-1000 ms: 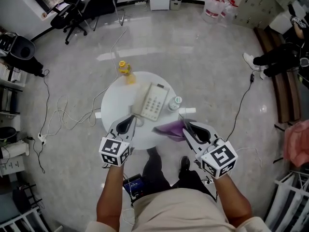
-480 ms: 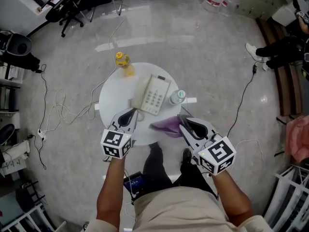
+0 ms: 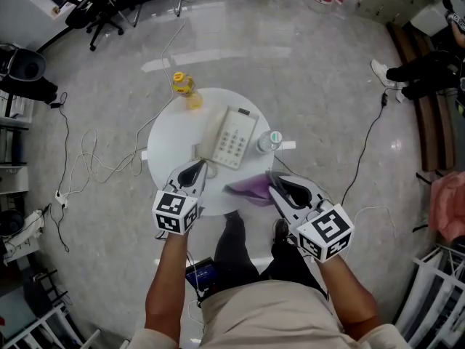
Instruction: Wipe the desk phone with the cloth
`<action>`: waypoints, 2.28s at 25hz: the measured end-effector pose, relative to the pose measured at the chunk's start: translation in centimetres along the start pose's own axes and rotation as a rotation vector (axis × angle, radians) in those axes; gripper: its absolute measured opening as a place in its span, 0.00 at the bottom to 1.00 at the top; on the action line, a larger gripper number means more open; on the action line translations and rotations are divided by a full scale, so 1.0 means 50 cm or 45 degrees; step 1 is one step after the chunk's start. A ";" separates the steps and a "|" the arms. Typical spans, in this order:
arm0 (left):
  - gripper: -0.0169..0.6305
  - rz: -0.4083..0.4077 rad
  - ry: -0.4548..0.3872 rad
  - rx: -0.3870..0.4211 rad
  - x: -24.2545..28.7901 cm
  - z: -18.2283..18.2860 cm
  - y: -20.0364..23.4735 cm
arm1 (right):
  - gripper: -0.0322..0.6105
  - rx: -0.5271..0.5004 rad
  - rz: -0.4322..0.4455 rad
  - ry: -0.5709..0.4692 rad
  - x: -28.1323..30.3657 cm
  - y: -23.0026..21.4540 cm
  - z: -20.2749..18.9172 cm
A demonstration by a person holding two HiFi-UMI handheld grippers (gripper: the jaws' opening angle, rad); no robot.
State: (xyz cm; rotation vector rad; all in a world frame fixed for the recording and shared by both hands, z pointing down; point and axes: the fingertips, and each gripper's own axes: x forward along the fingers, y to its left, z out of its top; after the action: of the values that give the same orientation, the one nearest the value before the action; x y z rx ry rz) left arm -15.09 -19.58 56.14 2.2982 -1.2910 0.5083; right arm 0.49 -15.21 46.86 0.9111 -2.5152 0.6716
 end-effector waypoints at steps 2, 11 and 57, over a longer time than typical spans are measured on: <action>0.04 0.003 0.002 -0.005 0.001 -0.006 0.005 | 0.15 0.000 0.002 0.006 0.004 0.000 -0.004; 0.04 0.012 0.035 -0.049 0.017 -0.040 0.022 | 0.15 0.022 0.038 0.057 0.037 0.006 -0.029; 0.04 -0.077 0.245 -0.096 0.179 -0.133 0.023 | 0.15 0.097 0.074 0.174 0.111 -0.061 -0.120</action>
State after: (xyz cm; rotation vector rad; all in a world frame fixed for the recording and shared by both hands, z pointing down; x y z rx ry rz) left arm -12.32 -22.68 66.54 2.1613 -1.1261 0.6319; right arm -0.31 -16.65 55.44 0.7918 -2.4169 0.8244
